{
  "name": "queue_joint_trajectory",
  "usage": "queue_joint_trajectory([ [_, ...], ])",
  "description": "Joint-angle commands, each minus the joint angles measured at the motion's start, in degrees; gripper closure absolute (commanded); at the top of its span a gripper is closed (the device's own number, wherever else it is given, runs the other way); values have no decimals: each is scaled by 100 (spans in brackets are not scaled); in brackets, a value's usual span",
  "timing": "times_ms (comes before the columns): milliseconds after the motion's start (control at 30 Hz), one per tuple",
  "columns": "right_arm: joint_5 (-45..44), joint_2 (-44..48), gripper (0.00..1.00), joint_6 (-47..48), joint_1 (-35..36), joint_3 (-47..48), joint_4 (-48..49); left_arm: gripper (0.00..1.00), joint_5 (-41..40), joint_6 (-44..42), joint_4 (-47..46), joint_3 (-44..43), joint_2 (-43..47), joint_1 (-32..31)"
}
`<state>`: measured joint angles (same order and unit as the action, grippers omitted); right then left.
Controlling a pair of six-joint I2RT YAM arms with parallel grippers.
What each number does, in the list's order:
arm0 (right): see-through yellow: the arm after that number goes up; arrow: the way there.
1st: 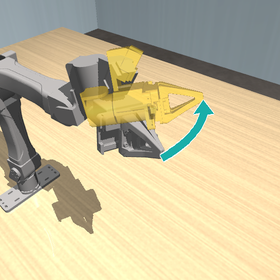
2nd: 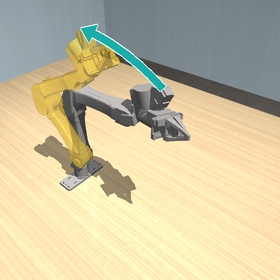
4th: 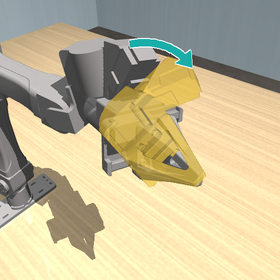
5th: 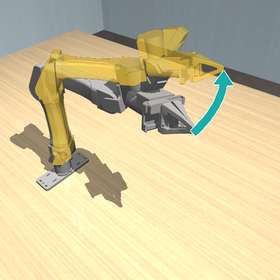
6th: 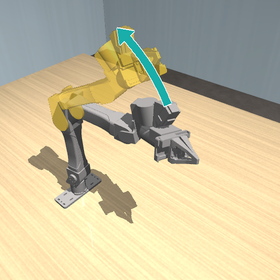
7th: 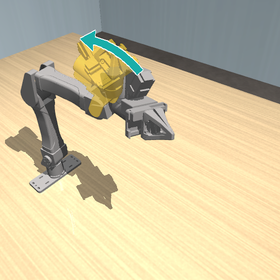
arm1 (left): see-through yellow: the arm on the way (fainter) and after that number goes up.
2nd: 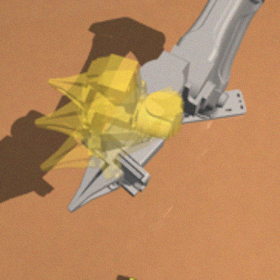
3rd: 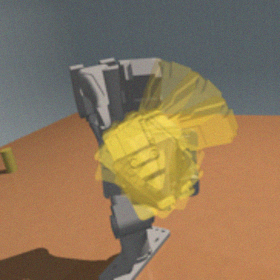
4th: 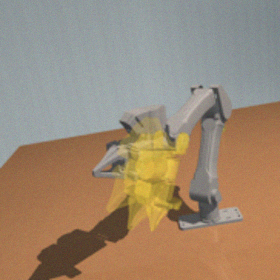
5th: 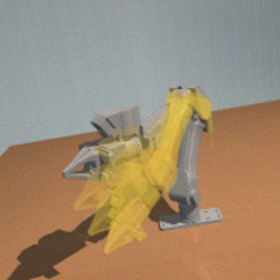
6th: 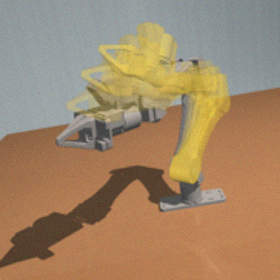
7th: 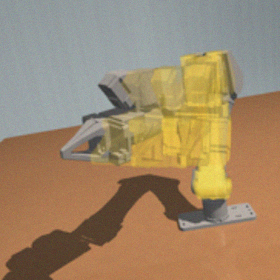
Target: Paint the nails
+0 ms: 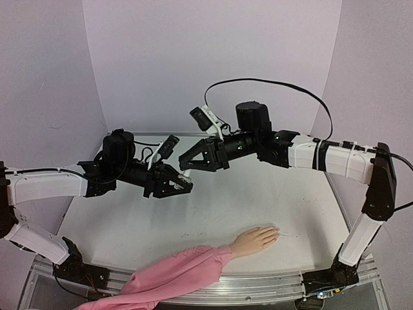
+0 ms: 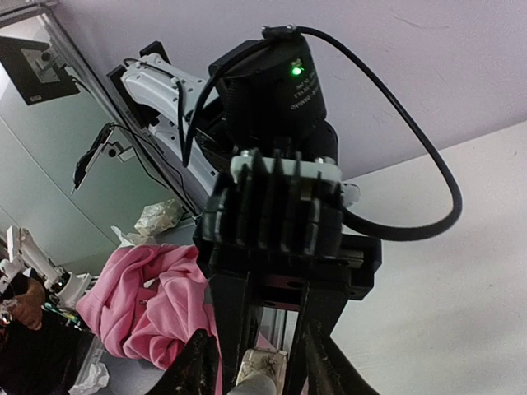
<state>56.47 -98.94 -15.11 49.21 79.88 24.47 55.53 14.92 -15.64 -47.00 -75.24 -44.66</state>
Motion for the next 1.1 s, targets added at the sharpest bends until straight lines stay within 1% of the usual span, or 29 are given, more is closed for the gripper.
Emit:
queue_joint_trajectory([
  [0, 319, -37, 66, -76, 106, 155, 515, 100, 136, -12, -194, -292, 182, 26],
  [267, 226, -25, 88, -88, 191, 18, 577, 100, -71, -115, -194, -317, 284, 37],
  [367, 117, -37, 100, -99, 251, -43, 615, 100, -233, -210, -194, -321, 361, 37],
  [467, -142, -107, 100, -191, 307, -112, 631, 100, -739, -466, -194, -336, 457, 38],
  [533, -483, -174, 100, -317, 353, -136, 626, 100, -1558, -656, -194, -357, 520, 37],
  [567, -775, -215, 100, -422, 381, -139, 623, 100, -2149, -768, -194, -373, 544, 37],
  [633, -1522, -340, 100, -925, 442, -153, 622, 100, -3570, -839, -208, -451, 524, 32],
  [667, -2096, -430, 100, -1213, 505, -106, 559, 100, -4333, -862, -241, -531, 458, 22],
  [700, -3219, -535, 100, -1512, 647, 99, 205, 100, -5268, -919, -266, -690, 295, 20],
  [733, -4136, -670, 100, -1866, 790, 334, -253, 100, -5860, -1010, -297, -851, 131, 15],
  [767, -4928, -796, 100, -2266, 912, 547, -664, 100, -6264, -1123, -333, -1032, -36, -1],
  [800, -5466, -901, 100, -2646, 1062, 671, -866, 100, -6608, -1190, -377, -1190, -223, -16],
  [867, -6261, -1087, 100, -2979, 1324, 919, -995, 100, -6853, -1357, -503, -1448, -538, -81],
  [933, -6378, -1208, 100, -3073, 1378, 1120, -1037, 100, -6987, -1476, -580, -1604, -743, -218],
  [1033, -6441, -1141, 100, -2914, 1374, 1218, -1017, 100, -6740, -1483, -598, -1507, -827, -315],
  [1067, -6418, -1067, 95, -2811, 1341, 1220, -991, 100, -6552, -1483, -598, -1402, -807, -322],
])
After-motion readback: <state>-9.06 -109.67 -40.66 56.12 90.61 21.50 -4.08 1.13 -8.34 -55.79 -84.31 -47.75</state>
